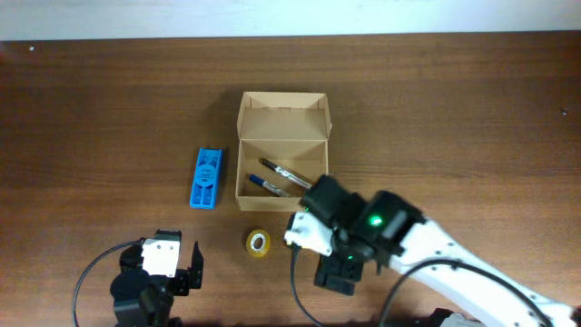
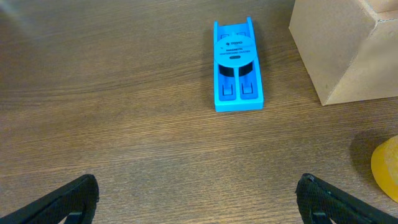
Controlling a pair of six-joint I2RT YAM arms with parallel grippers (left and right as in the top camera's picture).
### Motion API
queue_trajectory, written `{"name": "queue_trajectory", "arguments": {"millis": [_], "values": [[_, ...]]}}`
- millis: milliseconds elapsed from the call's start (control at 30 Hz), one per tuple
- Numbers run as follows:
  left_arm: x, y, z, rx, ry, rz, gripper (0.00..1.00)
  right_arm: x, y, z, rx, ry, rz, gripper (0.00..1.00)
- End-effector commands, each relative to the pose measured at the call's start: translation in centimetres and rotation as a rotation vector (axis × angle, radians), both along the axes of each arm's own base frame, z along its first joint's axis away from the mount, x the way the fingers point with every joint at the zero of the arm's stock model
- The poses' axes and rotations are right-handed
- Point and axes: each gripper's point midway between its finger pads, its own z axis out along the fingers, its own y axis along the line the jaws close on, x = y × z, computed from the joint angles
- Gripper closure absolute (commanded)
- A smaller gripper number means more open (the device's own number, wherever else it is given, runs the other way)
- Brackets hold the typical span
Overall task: Pack container
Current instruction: 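Move the right gripper to the yellow highlighter and grasp it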
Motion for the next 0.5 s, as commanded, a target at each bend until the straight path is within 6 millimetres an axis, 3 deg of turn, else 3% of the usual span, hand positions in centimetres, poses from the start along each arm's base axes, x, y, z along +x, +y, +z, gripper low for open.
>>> {"name": "queue_trajectory", "arguments": {"millis": [0,233,467], "values": [[0.0,0.2,-0.2,0.02,0.002,0.002,0.01,-1.0,0.9,-1.4,-0.032,0.045,0.05,0.01],[0.0,0.2,-0.2,0.02,0.002,0.002,0.0,-1.0,2.3,-5.2,-0.113,0.108,0.084,0.01],[0.0,0.2,-0.2,0.02,0.002,0.002,0.01,0.7,2.8,-8.8,-0.196,0.091,0.092,0.0]]}}
